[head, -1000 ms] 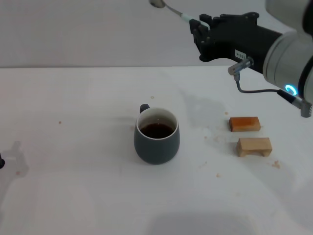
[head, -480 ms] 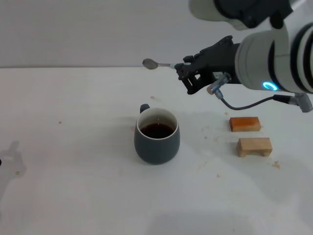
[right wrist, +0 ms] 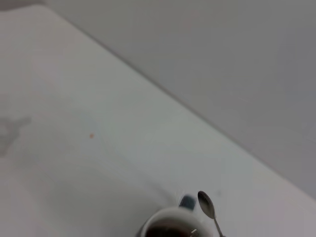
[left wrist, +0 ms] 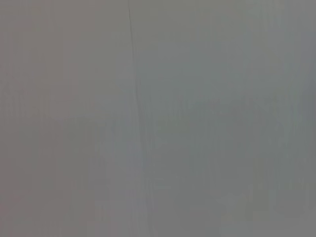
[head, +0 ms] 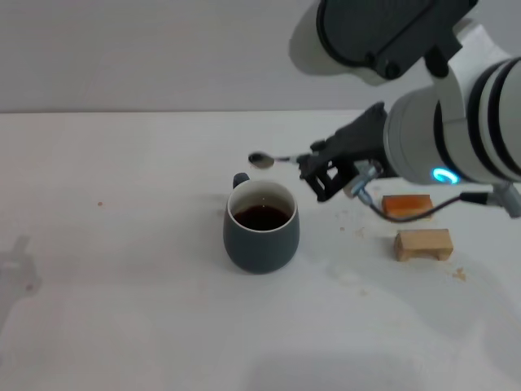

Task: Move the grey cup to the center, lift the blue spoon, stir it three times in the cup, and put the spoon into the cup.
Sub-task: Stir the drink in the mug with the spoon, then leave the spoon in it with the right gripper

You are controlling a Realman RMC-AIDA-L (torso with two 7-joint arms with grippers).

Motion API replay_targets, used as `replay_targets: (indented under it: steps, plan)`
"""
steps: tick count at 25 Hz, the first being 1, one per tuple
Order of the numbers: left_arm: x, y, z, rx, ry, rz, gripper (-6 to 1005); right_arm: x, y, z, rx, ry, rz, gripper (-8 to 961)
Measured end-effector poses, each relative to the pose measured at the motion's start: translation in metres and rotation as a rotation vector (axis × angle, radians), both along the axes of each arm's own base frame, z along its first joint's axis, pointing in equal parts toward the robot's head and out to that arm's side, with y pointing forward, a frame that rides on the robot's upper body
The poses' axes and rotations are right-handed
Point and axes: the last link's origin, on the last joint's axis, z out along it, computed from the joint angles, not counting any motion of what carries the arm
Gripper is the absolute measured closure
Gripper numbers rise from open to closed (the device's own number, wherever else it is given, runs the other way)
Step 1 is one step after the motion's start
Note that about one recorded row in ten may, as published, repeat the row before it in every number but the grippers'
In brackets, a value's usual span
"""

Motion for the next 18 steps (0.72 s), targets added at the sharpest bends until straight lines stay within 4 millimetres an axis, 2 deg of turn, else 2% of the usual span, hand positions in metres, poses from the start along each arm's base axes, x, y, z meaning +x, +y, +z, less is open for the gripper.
replay_targets:
  steps: [6, 18]
  plan:
    - [0.0004, 0.0009, 0.0001, 0.0, 0.001, -0.002, 1001, 0.0006, -0.0089, -0.0069, -0.067, 0.03, -0.028, 831]
    - [-0.0007, -0.0006, 0.0003, 0.0, 0.002, 0.002, 1001, 0.0099, -0.0101, -0.0076, -0.069, 0.029, -0.06, 830]
